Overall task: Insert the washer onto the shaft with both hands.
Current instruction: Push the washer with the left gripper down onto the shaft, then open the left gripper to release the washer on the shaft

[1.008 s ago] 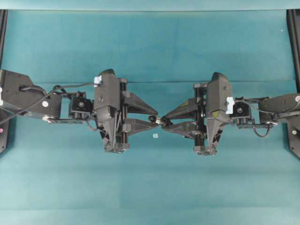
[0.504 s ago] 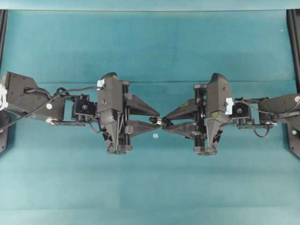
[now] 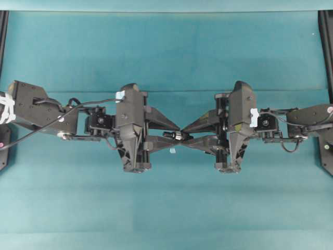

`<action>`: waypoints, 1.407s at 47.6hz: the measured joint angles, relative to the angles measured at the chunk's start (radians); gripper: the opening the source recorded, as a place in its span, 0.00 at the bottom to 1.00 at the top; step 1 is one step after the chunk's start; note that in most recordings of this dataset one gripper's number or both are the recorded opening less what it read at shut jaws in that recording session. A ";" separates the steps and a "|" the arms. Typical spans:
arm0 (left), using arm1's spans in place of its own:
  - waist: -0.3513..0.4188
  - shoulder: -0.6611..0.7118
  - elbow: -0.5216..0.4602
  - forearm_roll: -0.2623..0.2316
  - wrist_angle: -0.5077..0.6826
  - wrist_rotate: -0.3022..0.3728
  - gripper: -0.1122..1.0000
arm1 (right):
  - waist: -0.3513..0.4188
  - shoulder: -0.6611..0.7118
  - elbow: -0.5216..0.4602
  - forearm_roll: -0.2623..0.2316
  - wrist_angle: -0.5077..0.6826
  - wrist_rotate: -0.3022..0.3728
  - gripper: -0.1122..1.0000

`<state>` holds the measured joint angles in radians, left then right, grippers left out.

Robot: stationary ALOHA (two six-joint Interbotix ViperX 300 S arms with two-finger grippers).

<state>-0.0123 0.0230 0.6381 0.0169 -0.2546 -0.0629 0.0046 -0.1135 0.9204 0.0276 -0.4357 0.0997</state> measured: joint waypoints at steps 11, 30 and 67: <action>-0.002 0.003 -0.012 0.000 0.032 -0.002 0.42 | 0.000 0.002 0.000 0.000 0.002 0.000 0.10; 0.002 0.005 -0.021 0.000 0.032 -0.009 0.42 | 0.000 0.000 0.000 0.000 0.002 0.000 0.10; 0.002 0.003 -0.023 0.000 0.029 -0.052 0.91 | -0.003 0.000 -0.003 0.000 0.002 0.000 0.10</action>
<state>-0.0107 0.0261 0.6151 0.0169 -0.2255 -0.1150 0.0015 -0.1135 0.9173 0.0276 -0.4341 0.0997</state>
